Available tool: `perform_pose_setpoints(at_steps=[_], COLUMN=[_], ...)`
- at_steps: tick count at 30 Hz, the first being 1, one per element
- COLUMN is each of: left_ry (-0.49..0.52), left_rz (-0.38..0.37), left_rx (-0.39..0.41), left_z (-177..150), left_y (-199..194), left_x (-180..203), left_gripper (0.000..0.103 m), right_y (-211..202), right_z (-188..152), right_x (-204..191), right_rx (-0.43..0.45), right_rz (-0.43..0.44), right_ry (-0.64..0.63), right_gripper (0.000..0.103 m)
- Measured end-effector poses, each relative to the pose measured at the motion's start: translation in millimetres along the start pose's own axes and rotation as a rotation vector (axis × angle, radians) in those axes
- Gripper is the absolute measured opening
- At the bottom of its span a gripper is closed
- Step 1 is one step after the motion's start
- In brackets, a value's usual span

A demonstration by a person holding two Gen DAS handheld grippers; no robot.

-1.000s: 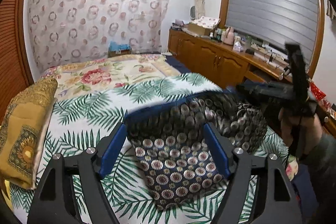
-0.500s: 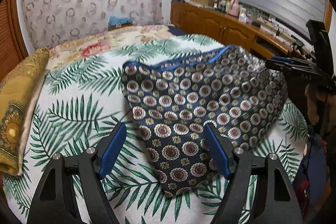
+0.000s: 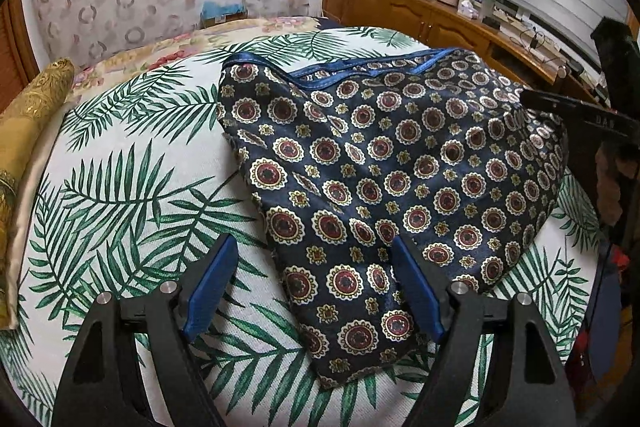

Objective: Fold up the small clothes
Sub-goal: 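Release the robe and press the folded bundle flat with both open grippers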

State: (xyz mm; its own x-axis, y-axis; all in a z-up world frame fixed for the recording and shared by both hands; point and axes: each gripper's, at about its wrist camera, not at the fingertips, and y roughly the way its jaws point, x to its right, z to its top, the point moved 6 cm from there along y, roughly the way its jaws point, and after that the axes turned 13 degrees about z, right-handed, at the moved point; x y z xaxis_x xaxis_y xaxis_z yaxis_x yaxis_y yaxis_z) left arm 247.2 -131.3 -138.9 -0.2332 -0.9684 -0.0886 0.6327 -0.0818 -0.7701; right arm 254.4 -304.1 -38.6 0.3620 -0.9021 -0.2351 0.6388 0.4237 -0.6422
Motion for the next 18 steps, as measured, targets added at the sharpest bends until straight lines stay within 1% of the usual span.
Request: perform_pose_setpoints(at_steps=[3,4,5,6,7,8,11,18], left_ry=[0.025,0.03,0.034,0.036,0.038,0.038,0.038,0.039], left_rz=[0.0,-0.001,-0.002,-0.003,-0.002,-0.002,-0.002,-0.001], left_rx=[-0.005,-0.006,-0.008,-0.009,-0.009,-0.009,-0.009,-0.009], left_z=[0.5,0.3,1.2,1.6,1.5,2.0,2.0,1.7], left_y=[2.8,3.2,4.2,3.9,4.0,3.8,3.8,3.5], left_x=[5.5,6.4,6.8,8.0,8.5,8.3,8.7,8.4], left_gripper=[0.087,0.088,0.09,0.091,0.091,0.091,0.091,0.092], right_y=[3.8,5.4,6.8,9.6,9.8,9.4,3.8,12.4], right_z=[-0.6,-1.5,-1.4,-0.5,0.2,0.6,3.6,-2.5], right_x=[-1.1,-2.1,-3.4,-5.4,-6.5,-6.7,-2.2,4.0], right_rx=[-0.017,-0.021,-0.026,-0.03,-0.03,-0.024,0.011,0.001], right_rz=[0.011,0.011,0.015,0.018,0.02,0.009,-0.055,-0.065], right_ry=[-0.006,-0.009,-0.017,-0.023,-0.033,-0.041,-0.054,-0.029], right_gripper=[0.033,0.02,0.01,0.009,0.005,0.005,0.004,0.004])
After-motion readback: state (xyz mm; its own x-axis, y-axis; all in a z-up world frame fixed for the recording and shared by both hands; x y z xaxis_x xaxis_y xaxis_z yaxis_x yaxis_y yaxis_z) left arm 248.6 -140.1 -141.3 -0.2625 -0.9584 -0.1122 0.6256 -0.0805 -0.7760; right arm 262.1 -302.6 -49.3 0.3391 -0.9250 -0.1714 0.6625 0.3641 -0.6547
